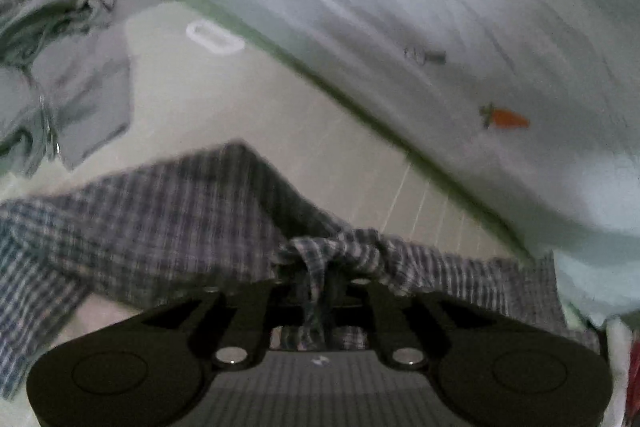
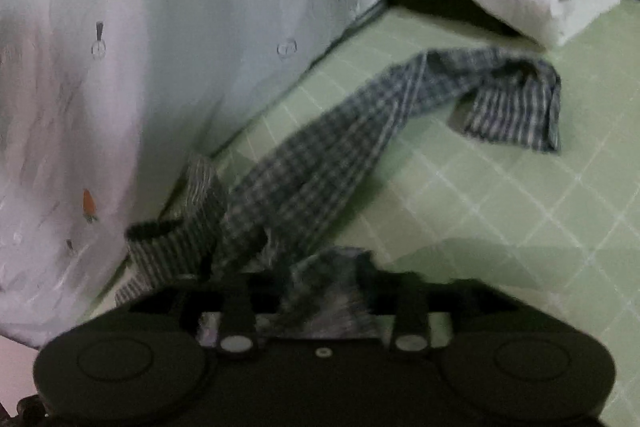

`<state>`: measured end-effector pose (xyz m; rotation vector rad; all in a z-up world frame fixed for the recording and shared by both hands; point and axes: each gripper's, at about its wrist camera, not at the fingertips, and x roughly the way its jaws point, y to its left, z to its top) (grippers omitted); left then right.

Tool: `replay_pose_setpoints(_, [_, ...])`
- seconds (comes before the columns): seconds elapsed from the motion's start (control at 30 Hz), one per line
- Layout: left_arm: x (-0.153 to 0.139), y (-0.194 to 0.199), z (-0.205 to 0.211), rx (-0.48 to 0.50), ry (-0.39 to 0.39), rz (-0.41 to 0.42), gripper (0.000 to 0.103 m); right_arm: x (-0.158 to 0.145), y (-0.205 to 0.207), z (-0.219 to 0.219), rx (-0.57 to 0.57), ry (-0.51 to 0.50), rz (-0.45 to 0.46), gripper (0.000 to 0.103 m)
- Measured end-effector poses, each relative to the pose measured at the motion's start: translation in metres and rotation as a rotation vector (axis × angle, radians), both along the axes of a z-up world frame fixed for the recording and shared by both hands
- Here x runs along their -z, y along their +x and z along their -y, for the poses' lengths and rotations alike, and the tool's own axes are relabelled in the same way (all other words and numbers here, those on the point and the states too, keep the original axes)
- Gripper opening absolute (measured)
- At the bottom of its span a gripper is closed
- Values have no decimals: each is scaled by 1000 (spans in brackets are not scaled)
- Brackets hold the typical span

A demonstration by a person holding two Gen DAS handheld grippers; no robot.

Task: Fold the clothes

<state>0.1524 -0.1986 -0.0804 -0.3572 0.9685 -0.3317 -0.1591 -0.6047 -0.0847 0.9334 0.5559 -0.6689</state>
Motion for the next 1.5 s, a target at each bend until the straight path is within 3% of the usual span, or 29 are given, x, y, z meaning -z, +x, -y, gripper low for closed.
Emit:
replay_pose_setpoints(0.07, [4,-15,-10,22,-25,-22,58,6,-1,-9,-5,2,-25,53])
replay_pose_setpoints(0.1, [6,-23,-15,32,-41,-37,60,8,-4,-14,-11,-1,-45,55])
replay_pose_setpoints(0.3, [23,-64,-28,90,-90,-140,68,27,-21,-26,-7,37,-119,69])
replay_pose_setpoints(0.47, [44,-76,-12,160,-55,-220,69,37,-20,-26,-19,81,-149,70])
replay_pose_setpoints(0.57, [53,-77,3,209,-48,-224,68,39,-18,-32,-41,82,-169,71])
replay_pose_setpoints(0.63, [55,-78,13,233,-27,-215,63,42,-16,-34,-60,94,-168,69])
replay_pose_setpoints(0.7, [55,-81,21,248,11,-185,44,44,-15,-37,-77,106,-163,60])
replay_pose_setpoints(0.73, [57,-80,23,262,21,-192,15,47,-14,-38,-88,118,-159,47])
replay_pose_setpoints(0.77, [59,-80,24,261,34,-204,2,49,-14,-38,-94,133,-149,38])
replay_pose_setpoints(0.8, [60,-80,23,250,45,-205,1,51,-15,-38,-100,149,-139,19])
replay_pose_setpoints(0.83, [59,-80,20,239,49,-197,0,52,-17,-38,-103,161,-127,9])
replay_pose_setpoints(1.0, [30,-79,-22,144,36,-115,0,31,-39,-41,-77,81,-90,3])
replay_pose_setpoints(1.1, [-10,-78,-61,75,-5,-58,0,2,-62,-39,-45,30,-42,3])
replay_pose_setpoints(1.2, [-58,-80,-98,23,-84,41,0,-27,-83,-33,-23,21,74,3])
replay_pose_setpoints(1.3, [-81,-81,-107,16,-78,129,1,-32,-80,-30,-43,-21,58,8])
replay_pose_setpoints(1.37, [-74,-79,-99,17,-8,141,9,-24,-69,-32,-57,-63,-37,22])
replay_pose_setpoints(1.4, [-67,-78,-95,13,39,125,9,-20,-65,-34,-58,-85,-85,38])
replay_pose_setpoints(1.43, [-59,-80,-91,18,79,99,17,-16,-61,-36,-60,-105,-130,48])
replay_pose_setpoints(1.5, [-46,-85,-86,51,137,63,30,-10,-62,-43,-67,-126,-169,54])
